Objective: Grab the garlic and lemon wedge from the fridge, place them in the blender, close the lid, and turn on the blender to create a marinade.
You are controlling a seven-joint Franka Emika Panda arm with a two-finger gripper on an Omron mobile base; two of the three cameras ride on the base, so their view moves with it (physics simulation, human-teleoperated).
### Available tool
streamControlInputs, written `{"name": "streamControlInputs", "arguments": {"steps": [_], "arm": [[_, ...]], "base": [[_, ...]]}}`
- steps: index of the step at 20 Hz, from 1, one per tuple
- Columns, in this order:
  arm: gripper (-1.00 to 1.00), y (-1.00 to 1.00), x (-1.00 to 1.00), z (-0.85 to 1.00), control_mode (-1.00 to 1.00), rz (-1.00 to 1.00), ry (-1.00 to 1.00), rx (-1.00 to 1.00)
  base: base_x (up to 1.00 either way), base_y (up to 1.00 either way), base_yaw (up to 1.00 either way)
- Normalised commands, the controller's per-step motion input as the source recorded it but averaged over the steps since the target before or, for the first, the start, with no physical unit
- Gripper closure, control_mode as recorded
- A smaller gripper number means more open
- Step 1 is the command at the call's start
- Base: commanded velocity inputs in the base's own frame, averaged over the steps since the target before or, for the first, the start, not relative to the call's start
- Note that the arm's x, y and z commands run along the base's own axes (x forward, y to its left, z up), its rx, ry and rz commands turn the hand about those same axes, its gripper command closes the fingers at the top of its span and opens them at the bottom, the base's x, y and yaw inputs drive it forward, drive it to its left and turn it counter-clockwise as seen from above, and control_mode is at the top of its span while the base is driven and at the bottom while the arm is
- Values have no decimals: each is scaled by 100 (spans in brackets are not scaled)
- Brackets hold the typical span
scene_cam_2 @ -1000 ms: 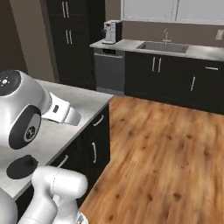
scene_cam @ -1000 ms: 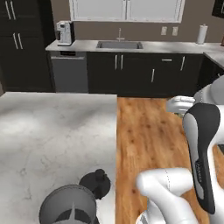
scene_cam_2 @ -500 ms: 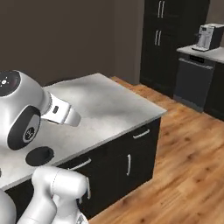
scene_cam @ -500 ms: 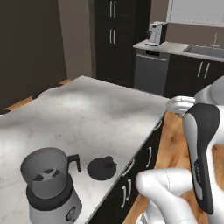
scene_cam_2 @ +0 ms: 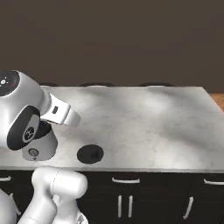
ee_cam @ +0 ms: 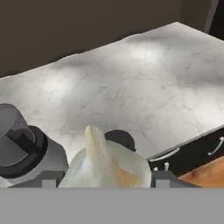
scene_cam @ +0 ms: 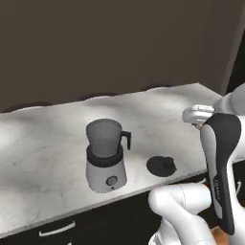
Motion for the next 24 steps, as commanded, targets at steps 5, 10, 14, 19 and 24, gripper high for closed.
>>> {"name": "streamControlInputs", "arguments": {"steps": [5,10,14,19,24], "arm": [[100,0,0,0,100,0,0,0],[100,0,0,0,100,0,0,0],[100,0,0,0,100,0,0,0],[100,0,0,0,100,0,0,0],[100,19,48,0,-100,1,9,0]], "base": [[0,27,90],[12,0,27],[34,32,12],[46,41,11],[20,12,4]]}}
